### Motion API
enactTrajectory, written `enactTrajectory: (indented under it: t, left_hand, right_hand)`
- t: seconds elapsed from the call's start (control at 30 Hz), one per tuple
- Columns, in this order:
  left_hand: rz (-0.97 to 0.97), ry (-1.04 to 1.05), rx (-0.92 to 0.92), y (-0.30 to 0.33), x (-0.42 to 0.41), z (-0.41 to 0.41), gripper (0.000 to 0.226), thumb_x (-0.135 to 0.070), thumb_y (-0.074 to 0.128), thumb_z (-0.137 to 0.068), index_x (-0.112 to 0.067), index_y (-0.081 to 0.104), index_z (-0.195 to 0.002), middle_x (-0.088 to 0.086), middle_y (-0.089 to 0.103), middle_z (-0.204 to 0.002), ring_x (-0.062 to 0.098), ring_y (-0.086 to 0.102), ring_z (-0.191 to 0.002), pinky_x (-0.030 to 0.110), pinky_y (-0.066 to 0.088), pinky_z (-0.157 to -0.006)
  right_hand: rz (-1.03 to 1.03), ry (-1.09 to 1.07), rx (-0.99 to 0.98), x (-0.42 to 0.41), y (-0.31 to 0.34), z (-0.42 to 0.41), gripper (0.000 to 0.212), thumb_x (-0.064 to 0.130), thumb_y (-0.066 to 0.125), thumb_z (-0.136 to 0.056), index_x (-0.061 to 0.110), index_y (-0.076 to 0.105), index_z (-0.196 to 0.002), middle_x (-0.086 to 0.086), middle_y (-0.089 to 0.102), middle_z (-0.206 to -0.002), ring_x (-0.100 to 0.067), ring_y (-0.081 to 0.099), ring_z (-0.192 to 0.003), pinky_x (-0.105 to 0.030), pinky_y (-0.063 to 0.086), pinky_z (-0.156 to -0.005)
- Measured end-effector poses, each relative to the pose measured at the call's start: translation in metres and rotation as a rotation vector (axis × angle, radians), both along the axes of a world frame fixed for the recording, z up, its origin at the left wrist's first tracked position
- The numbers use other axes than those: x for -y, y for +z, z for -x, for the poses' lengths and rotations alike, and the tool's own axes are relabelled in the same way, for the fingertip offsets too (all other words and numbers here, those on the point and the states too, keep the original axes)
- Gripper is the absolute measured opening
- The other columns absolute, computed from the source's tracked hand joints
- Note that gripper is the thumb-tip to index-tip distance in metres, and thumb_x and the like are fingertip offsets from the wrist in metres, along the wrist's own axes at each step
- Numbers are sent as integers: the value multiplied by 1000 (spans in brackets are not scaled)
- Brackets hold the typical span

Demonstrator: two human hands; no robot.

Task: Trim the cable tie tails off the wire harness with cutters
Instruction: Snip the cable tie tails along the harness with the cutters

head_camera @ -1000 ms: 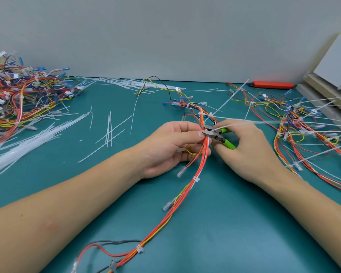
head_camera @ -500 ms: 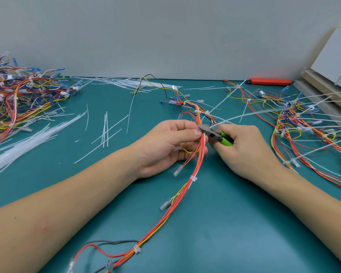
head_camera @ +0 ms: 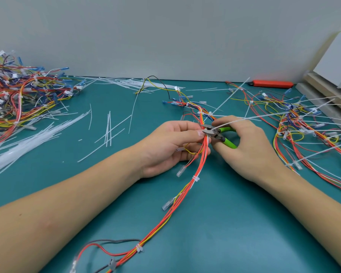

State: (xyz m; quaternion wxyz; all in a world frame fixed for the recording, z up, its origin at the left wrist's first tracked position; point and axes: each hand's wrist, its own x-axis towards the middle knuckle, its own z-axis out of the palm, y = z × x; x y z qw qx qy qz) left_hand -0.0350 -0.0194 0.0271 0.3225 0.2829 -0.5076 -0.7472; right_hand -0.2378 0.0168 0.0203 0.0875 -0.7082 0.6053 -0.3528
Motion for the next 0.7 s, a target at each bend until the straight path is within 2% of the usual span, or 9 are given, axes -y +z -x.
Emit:
enactTrajectory:
  t: [0.2, 0.3, 0.37, 0.47, 0.57, 0.67, 0.7]
  left_hand:
    - [-5, -3, -2, -2, 2, 0, 12, -7, 59, -98, -6, 61, -110, 5, 73, -88, 16, 71, -71, 27, 58, -73]
    - [13, -13, 0, -3, 2, 0, 8, -8, 59, -97, -8, 62, -105, 5, 73, -88, 15, 71, -71, 28, 58, -75]
    - [24, -18, 5, -4, 3, 0, 7, -8, 60, -97, -8, 63, -103, 4, 73, -88, 14, 70, -71, 28, 58, -77]
    - [30, -27, 7, -3, 2, 0, 5, -8, 60, -96, -9, 64, -100, 4, 73, -87, 14, 70, -70, 29, 58, -78]
    - [40, -17, 18, -3, 1, 1, 7, -8, 59, -98, -8, 63, -103, 3, 73, -87, 13, 69, -71, 33, 55, -83]
    - [38, -14, 20, -2, 1, 1, 7, -7, 58, -98, -8, 62, -104, 3, 73, -88, 13, 69, -70, 33, 53, -82]
    - [34, -11, 20, -2, 1, 1, 8, -7, 57, -99, -8, 62, -105, 3, 73, -88, 13, 69, -70, 33, 53, -81]
  right_hand:
    - [-12, 8, -19, 2, 0, 2, 20, 25, 72, -84, 30, 73, -103, 16, 70, -104, -12, 60, -108, -31, 45, -99]
    - [-41, -2, -20, 3, 2, 3, 7, 34, 67, -79, 27, 69, -79, 11, 63, -72, -13, 57, -76, -35, 49, -73]
    - [-77, -15, -40, 4, 1, 3, 17, 33, 69, -82, 24, 62, -69, 3, 52, -59, -18, 45, -60, -37, 44, -59]
    - [-127, -29, -82, 5, -1, 3, 18, 28, 69, -87, 15, 65, -75, -3, 48, -57, -24, 43, -60, -40, 48, -60]
    - [-119, -29, -71, 3, -1, 3, 16, 26, 70, -87, 15, 66, -77, -3, 49, -58, -23, 44, -60, -38, 46, -60]
    - [-60, -14, 11, -2, 1, 1, 6, 20, 74, -84, 21, 70, -80, 4, 61, -66, -14, 55, -66, -33, 49, -65]
    - [-28, 4, 25, -3, 3, -1, 7, 17, 75, -83, 23, 72, -86, 10, 67, -74, -7, 60, -74, -24, 50, -71]
